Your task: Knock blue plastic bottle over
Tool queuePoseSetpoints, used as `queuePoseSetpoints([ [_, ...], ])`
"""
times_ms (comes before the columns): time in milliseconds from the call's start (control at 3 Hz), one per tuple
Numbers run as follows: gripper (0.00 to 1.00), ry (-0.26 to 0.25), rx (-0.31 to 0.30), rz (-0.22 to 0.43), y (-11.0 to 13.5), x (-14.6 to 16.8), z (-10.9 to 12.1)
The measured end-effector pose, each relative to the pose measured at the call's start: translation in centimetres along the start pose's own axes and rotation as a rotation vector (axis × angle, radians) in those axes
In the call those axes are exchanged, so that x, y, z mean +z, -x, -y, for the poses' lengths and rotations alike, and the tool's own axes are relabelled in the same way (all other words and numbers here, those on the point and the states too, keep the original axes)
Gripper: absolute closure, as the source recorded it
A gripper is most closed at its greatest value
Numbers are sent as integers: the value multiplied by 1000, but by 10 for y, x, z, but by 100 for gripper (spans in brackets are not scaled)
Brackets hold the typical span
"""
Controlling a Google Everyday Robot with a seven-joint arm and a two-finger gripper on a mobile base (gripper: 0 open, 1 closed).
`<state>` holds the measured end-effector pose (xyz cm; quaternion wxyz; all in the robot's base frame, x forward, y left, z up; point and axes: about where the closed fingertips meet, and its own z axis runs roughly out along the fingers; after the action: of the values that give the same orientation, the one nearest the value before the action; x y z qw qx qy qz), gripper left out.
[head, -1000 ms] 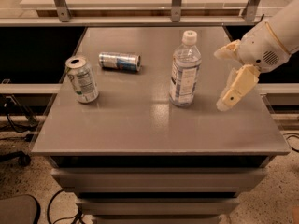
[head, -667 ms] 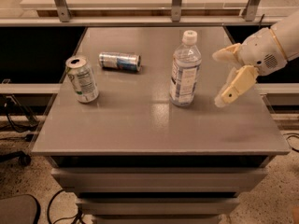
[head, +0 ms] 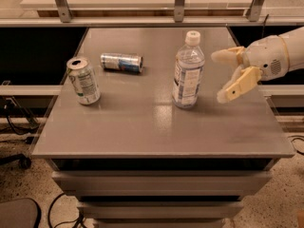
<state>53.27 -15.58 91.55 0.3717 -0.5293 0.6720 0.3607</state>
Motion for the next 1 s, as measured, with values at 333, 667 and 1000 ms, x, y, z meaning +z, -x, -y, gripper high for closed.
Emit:
queuePoseSetpoints([
  [333, 0, 9, -20, 115, 16, 0, -10],
  [667, 0, 44, -45, 196, 30, 10, -22],
  [1000, 0, 116, -66, 238, 41, 34, -34],
])
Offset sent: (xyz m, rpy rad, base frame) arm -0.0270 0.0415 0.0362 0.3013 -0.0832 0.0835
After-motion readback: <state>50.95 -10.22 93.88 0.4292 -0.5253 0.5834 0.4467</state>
